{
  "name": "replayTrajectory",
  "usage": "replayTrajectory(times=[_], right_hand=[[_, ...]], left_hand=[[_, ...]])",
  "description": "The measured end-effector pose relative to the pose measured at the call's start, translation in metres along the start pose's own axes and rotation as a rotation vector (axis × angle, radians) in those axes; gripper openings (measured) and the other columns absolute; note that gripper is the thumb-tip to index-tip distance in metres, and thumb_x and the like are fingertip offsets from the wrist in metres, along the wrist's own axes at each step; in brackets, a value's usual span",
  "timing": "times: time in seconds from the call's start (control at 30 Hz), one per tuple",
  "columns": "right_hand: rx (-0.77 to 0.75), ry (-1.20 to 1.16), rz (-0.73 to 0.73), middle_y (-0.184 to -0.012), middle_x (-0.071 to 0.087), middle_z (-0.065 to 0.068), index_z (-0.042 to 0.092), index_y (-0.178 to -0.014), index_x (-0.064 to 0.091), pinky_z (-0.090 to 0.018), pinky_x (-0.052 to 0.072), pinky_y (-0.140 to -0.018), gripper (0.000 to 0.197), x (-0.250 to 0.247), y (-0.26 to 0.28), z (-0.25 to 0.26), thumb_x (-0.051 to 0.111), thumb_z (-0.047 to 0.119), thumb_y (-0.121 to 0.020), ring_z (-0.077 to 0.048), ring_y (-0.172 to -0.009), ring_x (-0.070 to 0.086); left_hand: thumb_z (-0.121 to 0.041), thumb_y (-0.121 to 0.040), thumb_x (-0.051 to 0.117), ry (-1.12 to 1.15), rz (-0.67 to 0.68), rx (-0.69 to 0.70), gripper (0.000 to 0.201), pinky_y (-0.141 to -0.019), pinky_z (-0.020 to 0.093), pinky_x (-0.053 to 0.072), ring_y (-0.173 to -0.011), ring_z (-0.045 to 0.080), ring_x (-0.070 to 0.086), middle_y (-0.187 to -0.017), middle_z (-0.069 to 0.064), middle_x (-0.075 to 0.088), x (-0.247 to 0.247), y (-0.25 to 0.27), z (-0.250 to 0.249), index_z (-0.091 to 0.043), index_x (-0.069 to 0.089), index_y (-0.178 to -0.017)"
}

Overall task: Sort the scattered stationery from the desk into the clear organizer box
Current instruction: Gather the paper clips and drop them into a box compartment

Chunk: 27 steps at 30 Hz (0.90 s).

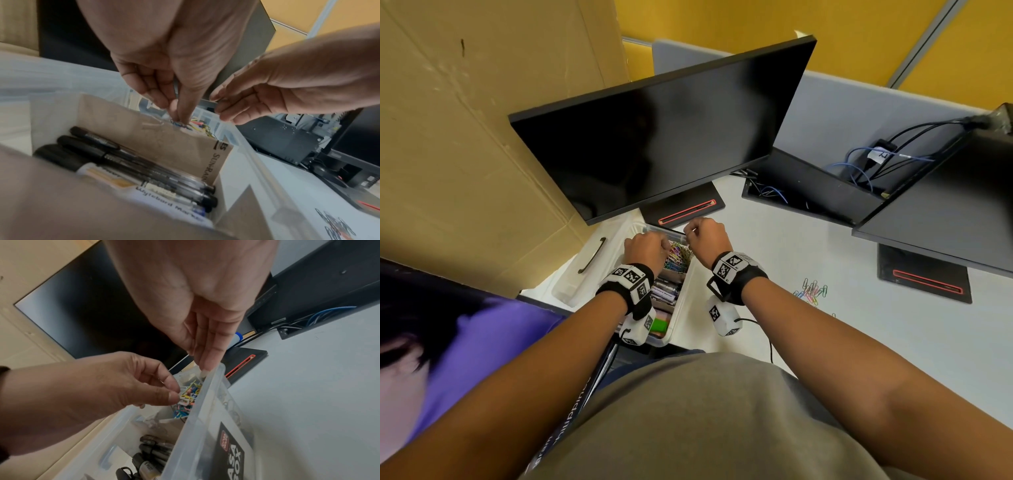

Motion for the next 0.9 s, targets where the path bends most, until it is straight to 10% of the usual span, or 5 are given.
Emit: replayTrajectory(times=[0.43, 0.9], right_hand=[[0.08, -0.013, -0.002, -0.09, 0.068, -0.005, 0.017, -0.102, 0.067, -0.028, 0.05, -0.071, 0.016, -0.03, 0.008, -0.063, 0.053, 0.016, -0.095, -0.023, -0.079, 0.064], [0.238, 0.254, 0.088, -0.12, 0.059, -0.009, 0.014, -0.113, 0.064, -0.034, 0.048, -0.085, 0.026, -0.073, 0.039, -0.2, 0.049, 0.015, -0.092, -0.028, -0.107, 0.059]], left_hand=[[-0.016, -0.091, 0.058, 0.005, -0.12, 0.091, 0.009, -0.093, 0.04, 0.043, -0.098, 0.023, 0.058, -0.101, 0.004, 0.064, -0.005, -0.002, -0.057, -0.019, 0.064, -0.098], [-0.024, -0.094, 0.057, -0.014, 0.194, 0.267, 0.018, -0.096, 0.037, 0.039, -0.098, 0.021, 0.06, -0.111, 0.001, 0.058, 0.082, 0.011, -0.159, -0.021, 0.062, -0.111]])
Point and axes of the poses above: each hand's wrist, its own y-axis away from the middle knuckle, its own x-axis out of the palm, z = x × y, the point moved 9 cm from there along -y, towards the middle knuckle
